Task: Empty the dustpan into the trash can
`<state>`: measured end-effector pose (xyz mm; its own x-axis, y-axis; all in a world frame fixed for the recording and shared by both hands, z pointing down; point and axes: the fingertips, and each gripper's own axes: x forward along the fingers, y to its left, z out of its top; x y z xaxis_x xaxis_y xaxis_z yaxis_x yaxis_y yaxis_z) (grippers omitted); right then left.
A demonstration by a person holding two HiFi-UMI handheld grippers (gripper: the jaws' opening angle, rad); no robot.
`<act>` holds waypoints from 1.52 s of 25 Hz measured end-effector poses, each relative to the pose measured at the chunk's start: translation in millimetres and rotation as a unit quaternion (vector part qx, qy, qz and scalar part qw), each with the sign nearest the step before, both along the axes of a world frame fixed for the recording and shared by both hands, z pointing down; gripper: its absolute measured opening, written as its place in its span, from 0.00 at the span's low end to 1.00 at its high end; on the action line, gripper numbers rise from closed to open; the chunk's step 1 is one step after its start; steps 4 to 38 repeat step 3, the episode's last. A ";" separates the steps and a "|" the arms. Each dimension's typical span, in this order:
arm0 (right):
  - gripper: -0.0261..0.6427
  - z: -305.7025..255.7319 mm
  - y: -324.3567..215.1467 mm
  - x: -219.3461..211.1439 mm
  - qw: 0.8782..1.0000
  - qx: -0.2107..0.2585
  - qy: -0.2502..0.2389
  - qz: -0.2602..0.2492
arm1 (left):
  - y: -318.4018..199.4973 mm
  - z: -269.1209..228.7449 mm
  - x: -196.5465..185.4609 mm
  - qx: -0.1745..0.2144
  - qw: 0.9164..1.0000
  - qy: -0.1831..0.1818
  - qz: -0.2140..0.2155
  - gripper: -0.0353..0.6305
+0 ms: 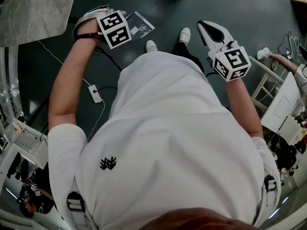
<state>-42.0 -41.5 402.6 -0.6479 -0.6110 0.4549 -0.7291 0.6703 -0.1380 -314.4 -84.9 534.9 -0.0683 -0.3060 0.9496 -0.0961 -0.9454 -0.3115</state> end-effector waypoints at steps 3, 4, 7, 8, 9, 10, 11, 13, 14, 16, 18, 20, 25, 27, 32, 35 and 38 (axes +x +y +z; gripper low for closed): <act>0.04 1.6 -2.2 -6.7 1.000 0.000 0.006 -0.006 | 3.7 -0.8 -8.4 0.000 1.000 0.013 -0.014 0.14; 0.04 1.6 -2.2 -6.7 1.000 0.000 0.006 -0.006 | 3.7 -0.8 -8.4 0.000 1.000 0.013 -0.014 0.14; 0.04 1.6 -2.2 -6.7 1.000 0.000 0.006 -0.006 | 3.7 -0.8 -8.4 0.000 1.000 0.013 -0.014 0.14; 0.04 1.6 -2.2 -6.7 1.000 0.000 0.006 -0.006 | 3.7 -0.8 -8.4 0.000 1.000 0.013 -0.014 0.14; 0.04 1.6 -2.2 -6.7 1.000 0.000 0.006 -0.006 | 3.7 -0.8 -8.4 0.000 1.000 0.013 -0.014 0.14; 0.04 1.6 -2.2 -6.7 1.000 0.000 0.006 -0.006 | 3.7 -0.8 -8.4 0.000 1.000 0.013 -0.014 0.14; 0.04 1.6 -2.2 -6.7 1.000 0.000 0.006 -0.006 | 3.7 -0.8 -8.4 0.000 1.000 0.013 -0.014 0.14; 0.04 1.6 -2.2 -6.7 1.000 0.000 0.006 -0.006 | 3.7 -0.8 -8.4 0.000 1.000 0.013 -0.014 0.14; 0.04 1.6 -2.2 -6.7 1.000 0.000 0.006 -0.006 | 3.7 -0.8 -8.4 0.000 1.000 0.013 -0.014 0.14; 0.04 1.6 -2.2 -6.7 1.000 0.000 0.006 -0.006 | 3.7 -0.8 -8.4 0.000 1.000 0.013 -0.014 0.14; 0.04 1.6 -2.2 -6.7 1.000 0.000 0.006 -0.006 | 3.7 -0.8 -8.4 0.000 1.000 0.013 -0.014 0.14; 0.04 1.6 -2.2 -6.7 1.000 0.000 0.006 -0.006 | 3.7 -0.8 -8.4 0.000 1.000 0.013 -0.014 0.14; 0.04 1.6 -2.2 -6.7 1.000 0.000 0.006 -0.006 | 3.7 -0.8 -8.4 0.000 1.000 0.013 -0.014 0.14; 0.04 1.6 -2.2 -6.7 1.000 0.000 0.006 -0.006 | 3.7 -0.8 -8.4 0.000 1.000 0.013 -0.014 0.14; 0.04 1.6 -2.2 -6.7 1.000 0.000 0.006 -0.006 | 3.7 -0.8 -8.4 0.000 1.000 0.013 -0.014 0.14; 0.04 1.6 -2.2 -6.7 1.000 0.000 0.006 -0.006 | 3.7 -0.8 -8.4 0.000 1.000 0.013 -0.014 0.14; 0.04 1.6 -2.2 -6.7 1.000 0.000 0.006 -0.006 | 3.7 -0.8 -8.4 0.000 1.000 0.013 -0.014 0.14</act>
